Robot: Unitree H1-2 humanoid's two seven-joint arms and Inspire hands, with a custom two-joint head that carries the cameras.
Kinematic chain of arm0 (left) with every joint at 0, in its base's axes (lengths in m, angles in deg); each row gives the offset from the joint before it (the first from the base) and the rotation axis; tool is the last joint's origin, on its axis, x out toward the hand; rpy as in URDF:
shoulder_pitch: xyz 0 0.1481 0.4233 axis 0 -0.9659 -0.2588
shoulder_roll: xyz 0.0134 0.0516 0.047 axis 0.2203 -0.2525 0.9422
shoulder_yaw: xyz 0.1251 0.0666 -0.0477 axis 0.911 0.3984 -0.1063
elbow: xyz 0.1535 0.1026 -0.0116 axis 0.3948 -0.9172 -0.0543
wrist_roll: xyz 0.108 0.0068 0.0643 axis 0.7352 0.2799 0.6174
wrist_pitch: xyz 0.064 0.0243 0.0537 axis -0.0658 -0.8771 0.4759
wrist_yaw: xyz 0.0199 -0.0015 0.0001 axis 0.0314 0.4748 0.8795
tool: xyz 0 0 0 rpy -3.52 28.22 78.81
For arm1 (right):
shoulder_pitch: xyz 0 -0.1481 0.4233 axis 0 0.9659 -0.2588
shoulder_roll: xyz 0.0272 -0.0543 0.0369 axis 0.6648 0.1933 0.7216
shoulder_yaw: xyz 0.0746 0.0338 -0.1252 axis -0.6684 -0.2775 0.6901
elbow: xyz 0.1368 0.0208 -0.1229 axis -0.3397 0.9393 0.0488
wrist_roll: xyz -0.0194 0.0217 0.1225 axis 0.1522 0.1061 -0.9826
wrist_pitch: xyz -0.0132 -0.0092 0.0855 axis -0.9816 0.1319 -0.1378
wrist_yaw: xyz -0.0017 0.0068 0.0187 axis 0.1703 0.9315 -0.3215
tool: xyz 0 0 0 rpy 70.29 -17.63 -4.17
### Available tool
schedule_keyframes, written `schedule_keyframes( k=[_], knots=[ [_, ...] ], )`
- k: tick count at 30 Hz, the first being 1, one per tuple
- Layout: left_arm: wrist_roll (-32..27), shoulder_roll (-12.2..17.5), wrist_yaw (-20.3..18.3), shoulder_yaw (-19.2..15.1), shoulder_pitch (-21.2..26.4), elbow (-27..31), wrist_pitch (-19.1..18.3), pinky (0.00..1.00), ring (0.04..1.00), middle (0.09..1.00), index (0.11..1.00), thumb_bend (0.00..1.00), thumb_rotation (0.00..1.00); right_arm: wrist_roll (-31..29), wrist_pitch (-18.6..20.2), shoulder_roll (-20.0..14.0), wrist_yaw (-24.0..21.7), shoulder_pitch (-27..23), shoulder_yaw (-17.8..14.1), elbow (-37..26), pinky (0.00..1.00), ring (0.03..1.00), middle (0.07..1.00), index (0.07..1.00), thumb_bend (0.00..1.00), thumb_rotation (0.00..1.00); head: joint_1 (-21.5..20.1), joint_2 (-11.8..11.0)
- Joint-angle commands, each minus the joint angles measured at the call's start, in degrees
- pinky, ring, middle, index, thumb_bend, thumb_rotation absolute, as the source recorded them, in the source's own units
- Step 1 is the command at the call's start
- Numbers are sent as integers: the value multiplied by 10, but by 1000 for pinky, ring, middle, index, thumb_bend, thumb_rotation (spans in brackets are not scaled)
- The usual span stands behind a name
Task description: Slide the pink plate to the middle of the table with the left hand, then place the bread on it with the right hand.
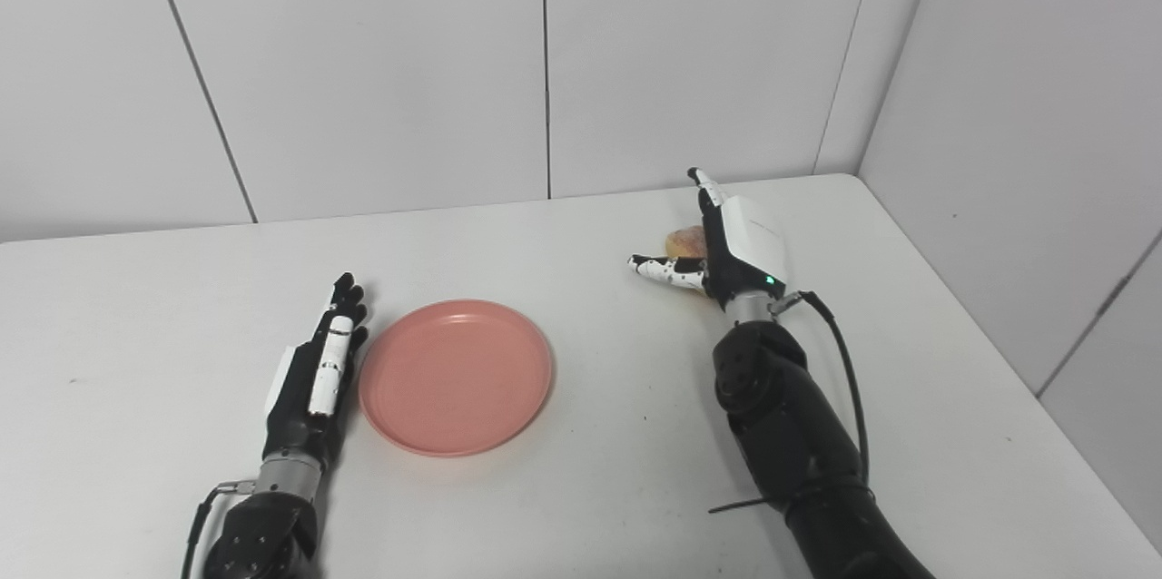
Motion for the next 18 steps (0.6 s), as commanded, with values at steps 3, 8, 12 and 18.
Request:
schedule_keyframes(
  k=[3, 8, 12, 18],
  knots=[
    [5, 4, 9, -3, -16, -10, 2, 1000, 997, 997, 984, 484, 1000, 4, 4, -22, 9, -38, 8, 5, 760, 875, 908, 910, 766, 385, 1, 0],
    [2, 2, 8, -4, -16, -10, 2, 1000, 999, 997, 983, 485, 1000, -3, 2, -25, 16, -41, 10, 25, 741, 854, 898, 895, 714, 317, 2, 0],
    [4, 1, 10, -4, -16, -12, 8, 999, 995, 993, 981, 481, 1000, -1, -11, -26, 35, -41, 13, 33, 676, 795, 862, 851, 618, 207, 3, 0],
    [4, 1, 9, -3, -15, -12, 4, 1000, 997, 995, 982, 485, 1000, -9, -32, -26, 60, -39, 14, 32, 531, 650, 769, 782, 464, 9, 2, 0]
  ],
)
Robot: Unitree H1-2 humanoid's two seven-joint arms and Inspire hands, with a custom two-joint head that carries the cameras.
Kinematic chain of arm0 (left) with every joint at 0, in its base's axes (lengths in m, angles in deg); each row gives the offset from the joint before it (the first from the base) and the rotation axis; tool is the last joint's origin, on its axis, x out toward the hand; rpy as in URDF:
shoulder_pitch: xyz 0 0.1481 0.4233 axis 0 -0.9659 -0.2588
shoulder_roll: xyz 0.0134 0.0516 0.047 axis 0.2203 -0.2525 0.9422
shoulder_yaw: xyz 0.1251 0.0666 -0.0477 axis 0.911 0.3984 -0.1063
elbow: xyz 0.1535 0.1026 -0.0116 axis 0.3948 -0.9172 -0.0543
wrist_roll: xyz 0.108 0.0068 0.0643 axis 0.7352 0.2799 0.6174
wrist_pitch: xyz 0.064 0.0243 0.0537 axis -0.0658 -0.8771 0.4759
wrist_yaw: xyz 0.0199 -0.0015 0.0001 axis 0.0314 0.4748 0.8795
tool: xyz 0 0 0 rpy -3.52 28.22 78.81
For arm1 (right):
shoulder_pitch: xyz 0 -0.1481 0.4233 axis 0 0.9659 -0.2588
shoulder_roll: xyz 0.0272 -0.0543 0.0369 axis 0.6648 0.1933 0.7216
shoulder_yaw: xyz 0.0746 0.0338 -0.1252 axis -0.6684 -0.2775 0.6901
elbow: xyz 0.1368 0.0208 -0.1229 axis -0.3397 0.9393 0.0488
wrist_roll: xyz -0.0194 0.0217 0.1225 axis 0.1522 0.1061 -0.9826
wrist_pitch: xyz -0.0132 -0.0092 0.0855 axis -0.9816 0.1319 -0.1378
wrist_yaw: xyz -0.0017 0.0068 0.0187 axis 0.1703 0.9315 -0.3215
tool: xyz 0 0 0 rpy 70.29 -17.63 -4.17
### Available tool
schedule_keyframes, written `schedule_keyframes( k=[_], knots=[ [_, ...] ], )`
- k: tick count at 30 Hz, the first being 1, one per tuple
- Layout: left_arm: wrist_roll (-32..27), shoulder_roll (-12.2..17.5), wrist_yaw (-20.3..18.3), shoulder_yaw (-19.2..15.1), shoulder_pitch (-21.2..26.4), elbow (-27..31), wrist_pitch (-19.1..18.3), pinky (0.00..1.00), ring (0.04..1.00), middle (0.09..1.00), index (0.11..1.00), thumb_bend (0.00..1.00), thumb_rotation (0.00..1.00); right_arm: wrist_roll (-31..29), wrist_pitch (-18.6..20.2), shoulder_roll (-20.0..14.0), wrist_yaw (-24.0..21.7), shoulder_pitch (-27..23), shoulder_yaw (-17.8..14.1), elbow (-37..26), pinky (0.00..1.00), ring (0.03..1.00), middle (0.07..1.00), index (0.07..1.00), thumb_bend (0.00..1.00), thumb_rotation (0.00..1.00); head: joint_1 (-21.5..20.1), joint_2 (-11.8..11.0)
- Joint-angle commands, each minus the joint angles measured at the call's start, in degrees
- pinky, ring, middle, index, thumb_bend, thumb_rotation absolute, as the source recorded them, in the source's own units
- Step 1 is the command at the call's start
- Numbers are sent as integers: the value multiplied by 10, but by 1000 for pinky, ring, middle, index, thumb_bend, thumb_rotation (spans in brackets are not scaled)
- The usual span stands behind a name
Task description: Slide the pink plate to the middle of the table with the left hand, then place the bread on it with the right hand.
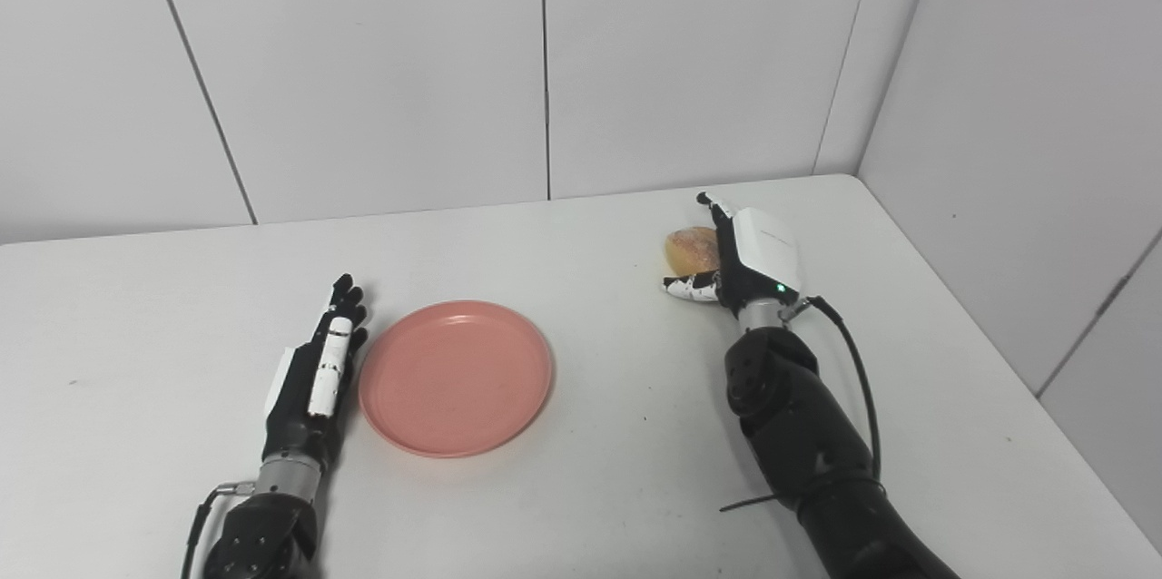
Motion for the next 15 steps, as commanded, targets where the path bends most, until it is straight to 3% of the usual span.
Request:
schedule_keyframes(
  k=[1, 3, 4, 7, 15],
  knots=[
    [4, 2, 8, -2, -15, -12, 4, 1000, 996, 995, 982, 486, 1000, -8, -31, -12, 23, -29, -3, -11, 478, 590, 703, 761, 429, 3, 1, -1],
    [3, 1, 8, -2, -16, -11, 3, 1000, 996, 995, 981, 486, 1000, -13, -35, -11, 26, -28, -4, -13, 435, 540, 656, 751, 413, 1, 1, -1],
    [3, 1, 8, -2, -16, -10, 1, 1000, 998, 997, 982, 487, 1000, -15, -35, -11, 28, -28, -3, -14, 356, 448, 556, 735, 484, 0, 1, -1],
    [6, 1, 10, -2, -15, -11, 2, 1000, 998, 997, 981, 486, 1000, -23, -34, -10, 29, -24, -5, -24, 277, 364, 490, 719, 530, 0, 2, -1],
    [-1, -1, 7, -4, -15, -11, 5, 1000, 998, 996, 983, 473, 1000, -37, -29, -11, 23, -21, -8, -40, 355, 468, 491, 666, 533, 0, 5, -1]
  ],
)
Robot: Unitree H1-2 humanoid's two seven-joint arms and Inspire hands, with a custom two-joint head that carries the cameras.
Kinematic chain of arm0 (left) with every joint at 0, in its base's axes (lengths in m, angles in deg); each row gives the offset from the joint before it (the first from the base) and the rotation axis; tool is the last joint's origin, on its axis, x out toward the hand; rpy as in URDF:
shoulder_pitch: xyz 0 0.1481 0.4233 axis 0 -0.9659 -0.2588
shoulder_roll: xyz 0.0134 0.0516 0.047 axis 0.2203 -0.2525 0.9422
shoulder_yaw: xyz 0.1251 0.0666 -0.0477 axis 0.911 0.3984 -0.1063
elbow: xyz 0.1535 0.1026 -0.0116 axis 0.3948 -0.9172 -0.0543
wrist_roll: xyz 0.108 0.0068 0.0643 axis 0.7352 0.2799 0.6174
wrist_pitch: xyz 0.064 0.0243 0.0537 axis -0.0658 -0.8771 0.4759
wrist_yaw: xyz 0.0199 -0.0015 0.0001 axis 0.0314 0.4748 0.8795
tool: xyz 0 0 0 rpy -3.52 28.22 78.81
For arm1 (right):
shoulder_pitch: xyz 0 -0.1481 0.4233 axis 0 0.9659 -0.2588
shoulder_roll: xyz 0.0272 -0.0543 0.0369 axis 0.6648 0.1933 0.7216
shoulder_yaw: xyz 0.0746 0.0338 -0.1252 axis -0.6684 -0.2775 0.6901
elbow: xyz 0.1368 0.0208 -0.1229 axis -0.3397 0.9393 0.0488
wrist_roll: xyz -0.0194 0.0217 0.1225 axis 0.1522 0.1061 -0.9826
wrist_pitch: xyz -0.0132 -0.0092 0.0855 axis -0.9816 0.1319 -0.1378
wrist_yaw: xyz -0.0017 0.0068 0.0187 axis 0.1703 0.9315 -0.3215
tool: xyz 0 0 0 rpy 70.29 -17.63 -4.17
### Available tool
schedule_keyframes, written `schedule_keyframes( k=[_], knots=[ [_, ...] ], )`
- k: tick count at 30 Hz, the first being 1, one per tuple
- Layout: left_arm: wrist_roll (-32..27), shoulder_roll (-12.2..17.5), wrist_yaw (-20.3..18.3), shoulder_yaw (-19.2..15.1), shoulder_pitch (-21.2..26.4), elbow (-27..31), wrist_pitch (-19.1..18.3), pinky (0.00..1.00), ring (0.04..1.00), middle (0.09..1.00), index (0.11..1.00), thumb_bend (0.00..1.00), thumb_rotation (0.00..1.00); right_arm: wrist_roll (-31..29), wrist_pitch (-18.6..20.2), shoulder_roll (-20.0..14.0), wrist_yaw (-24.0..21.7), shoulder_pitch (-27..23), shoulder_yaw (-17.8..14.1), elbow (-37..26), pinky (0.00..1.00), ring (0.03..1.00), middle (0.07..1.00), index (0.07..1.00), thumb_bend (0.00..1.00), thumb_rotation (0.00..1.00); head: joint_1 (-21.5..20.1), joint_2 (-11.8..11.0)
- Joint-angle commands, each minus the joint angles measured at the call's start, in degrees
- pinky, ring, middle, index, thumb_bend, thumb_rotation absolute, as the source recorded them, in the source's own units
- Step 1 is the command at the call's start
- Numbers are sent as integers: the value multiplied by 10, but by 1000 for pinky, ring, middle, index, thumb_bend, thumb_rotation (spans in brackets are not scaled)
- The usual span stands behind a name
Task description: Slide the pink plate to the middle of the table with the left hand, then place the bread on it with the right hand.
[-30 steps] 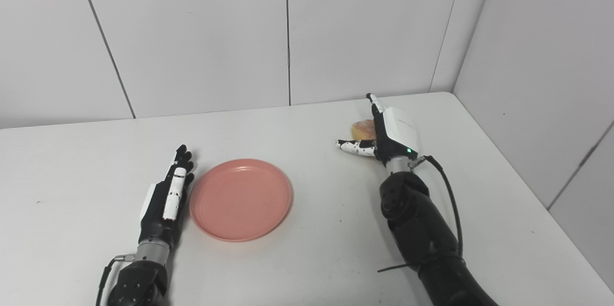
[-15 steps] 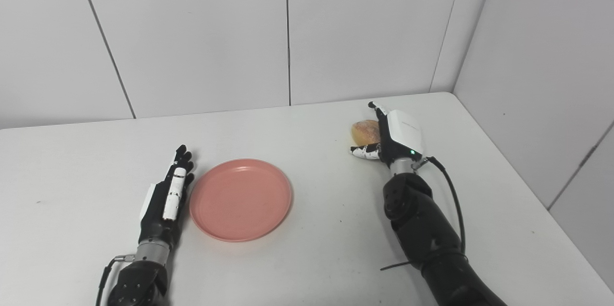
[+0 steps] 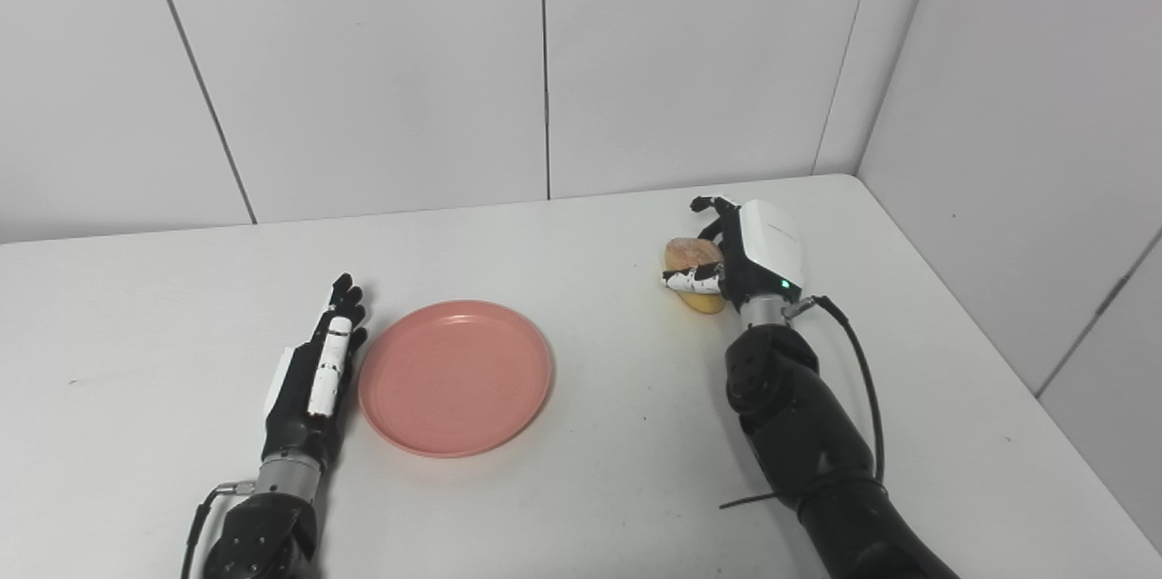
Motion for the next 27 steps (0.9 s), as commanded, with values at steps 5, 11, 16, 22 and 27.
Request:
schedule_keyframes(
  k=[5, 11, 16, 22, 27],
  knots=[
    [0, 0, 6, -3, -16, -9, 7, 1000, 999, 996, 982, 478, 1000, -10, -24, -12, 11, -22, -6, -28, 349, 460, 490, 653, 533, 0, 4, 1],
    [3, -2, 7, -1, -16, -7, 3, 1000, 1000, 997, 984, 475, 1000, -14, -49, -6, 31, -17, -8, -41, 351, 446, 489, 629, 536, 0, 15, 0],
    [3, -6, 9, -1, -18, 0, -1, 1000, 1000, 996, 978, 478, 1000, -27, -92, 7, 45, -10, -10, -74, 329, 420, 461, 536, 512, 0, 24, 0],
    [0, -13, 10, 1, -22, 11, -1, 1000, 1000, 999, 979, 488, 1000, -43, -103, 23, 24, 4, -9, -141, 332, 418, 457, 534, 510, 0, 49, 3],
    [-11, -26, 14, -1, -23, 13, 1, 1000, 1000, 997, 977, 498, 1000, -39, -85, 41, -6, 20, 2, -217, 352, 435, 457, 537, 510, 0, 83, 4]
  ],
)
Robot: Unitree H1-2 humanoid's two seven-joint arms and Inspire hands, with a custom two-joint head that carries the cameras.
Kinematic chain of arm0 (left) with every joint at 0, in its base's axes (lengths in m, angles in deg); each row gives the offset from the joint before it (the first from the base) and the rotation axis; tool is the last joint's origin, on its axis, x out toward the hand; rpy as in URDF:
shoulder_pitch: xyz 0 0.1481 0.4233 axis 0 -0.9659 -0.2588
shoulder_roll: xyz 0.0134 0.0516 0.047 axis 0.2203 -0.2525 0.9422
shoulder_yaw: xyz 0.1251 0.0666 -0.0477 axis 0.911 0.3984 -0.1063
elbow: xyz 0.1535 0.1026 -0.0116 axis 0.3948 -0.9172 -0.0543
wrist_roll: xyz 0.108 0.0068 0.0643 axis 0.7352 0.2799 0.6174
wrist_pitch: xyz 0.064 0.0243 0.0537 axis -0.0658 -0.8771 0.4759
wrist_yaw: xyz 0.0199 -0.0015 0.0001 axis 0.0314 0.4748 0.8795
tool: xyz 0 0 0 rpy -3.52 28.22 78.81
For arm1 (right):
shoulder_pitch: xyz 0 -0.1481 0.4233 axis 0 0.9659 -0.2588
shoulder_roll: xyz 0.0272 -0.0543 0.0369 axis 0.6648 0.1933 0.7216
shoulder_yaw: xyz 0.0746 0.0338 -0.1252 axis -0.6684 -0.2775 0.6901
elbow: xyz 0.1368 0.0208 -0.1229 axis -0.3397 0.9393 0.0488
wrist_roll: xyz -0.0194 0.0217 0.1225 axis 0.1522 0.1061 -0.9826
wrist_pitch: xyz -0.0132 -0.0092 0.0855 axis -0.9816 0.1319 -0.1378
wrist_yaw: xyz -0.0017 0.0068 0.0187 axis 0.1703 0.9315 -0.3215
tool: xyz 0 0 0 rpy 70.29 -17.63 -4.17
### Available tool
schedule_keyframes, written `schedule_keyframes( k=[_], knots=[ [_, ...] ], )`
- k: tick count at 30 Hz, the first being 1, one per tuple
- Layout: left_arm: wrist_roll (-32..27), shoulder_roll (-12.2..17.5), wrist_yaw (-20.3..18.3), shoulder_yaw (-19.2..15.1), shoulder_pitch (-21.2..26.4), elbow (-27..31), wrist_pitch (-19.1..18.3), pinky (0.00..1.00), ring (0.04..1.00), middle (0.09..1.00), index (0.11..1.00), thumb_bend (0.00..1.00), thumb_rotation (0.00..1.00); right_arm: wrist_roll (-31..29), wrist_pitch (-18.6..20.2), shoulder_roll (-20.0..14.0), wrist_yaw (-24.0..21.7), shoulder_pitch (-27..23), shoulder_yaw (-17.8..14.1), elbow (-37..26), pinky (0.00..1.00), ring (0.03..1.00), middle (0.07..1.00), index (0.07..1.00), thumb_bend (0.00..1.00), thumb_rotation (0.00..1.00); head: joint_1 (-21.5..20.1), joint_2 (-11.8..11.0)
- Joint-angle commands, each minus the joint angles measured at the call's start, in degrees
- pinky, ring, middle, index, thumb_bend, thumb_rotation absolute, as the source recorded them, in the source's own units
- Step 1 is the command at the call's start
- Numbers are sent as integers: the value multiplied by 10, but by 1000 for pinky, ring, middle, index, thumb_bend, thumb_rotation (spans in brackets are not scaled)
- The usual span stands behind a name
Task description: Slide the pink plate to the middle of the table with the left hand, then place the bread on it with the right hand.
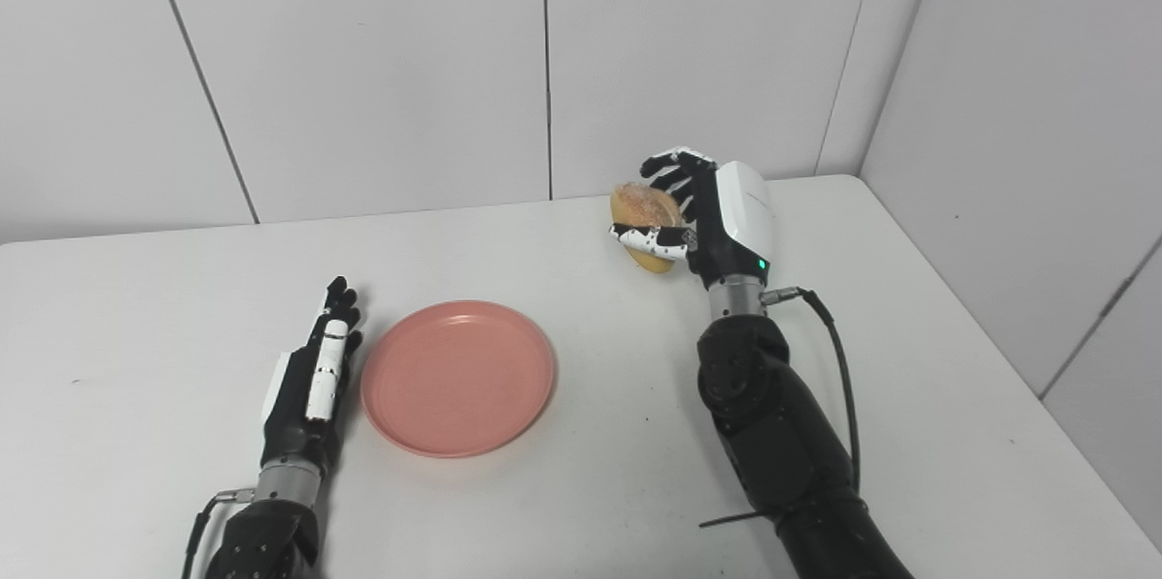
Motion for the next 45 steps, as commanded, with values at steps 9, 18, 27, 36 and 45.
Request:
schedule_keyframes(
  k=[9, 18, 27, 36, 45],
  knots=[
    [-13, -29, 15, -5, -11, -9, 11, 1000, 1000, 996, 982, 443, 1000, -3, 6, 48, -79, 10, 22, -124, 344, 434, 461, 529, 510, 0, 49, -1],
    [-16, -38, 12, -5, -14, -5, 5, 1000, 1000, 1000, 1000, 464, 1000, 22, -5, 79, -115, 22, 56, -134, 345, 442, 464, 526, 512, 0, 70, -6],
    [-6, -42, 23, -3, -12, -6, 0, 1000, 1000, 1000, 991, 468, 1000, 35, -36, 97, -118, 25, 96, -89, 346, 429, 458, 533, 510, 0, 71, -10],
    [-6, -41, 26, 0, -12, -8, 6, 1000, 1000, 1000, 989, 469, 1000, 76, -69, 98, -98, 3, 128, -7, 317, 398, 442, 534, 510, 0, 63, -9],
    [-10, -40, 23, 1, -13, -8, 9, 1000, 1000, 1000, 987, 482, 1000, 104, -82, 90, -95, -10, 142, 40, 289, 376, 434, 534, 510, 0, 62, -7]
  ],
)
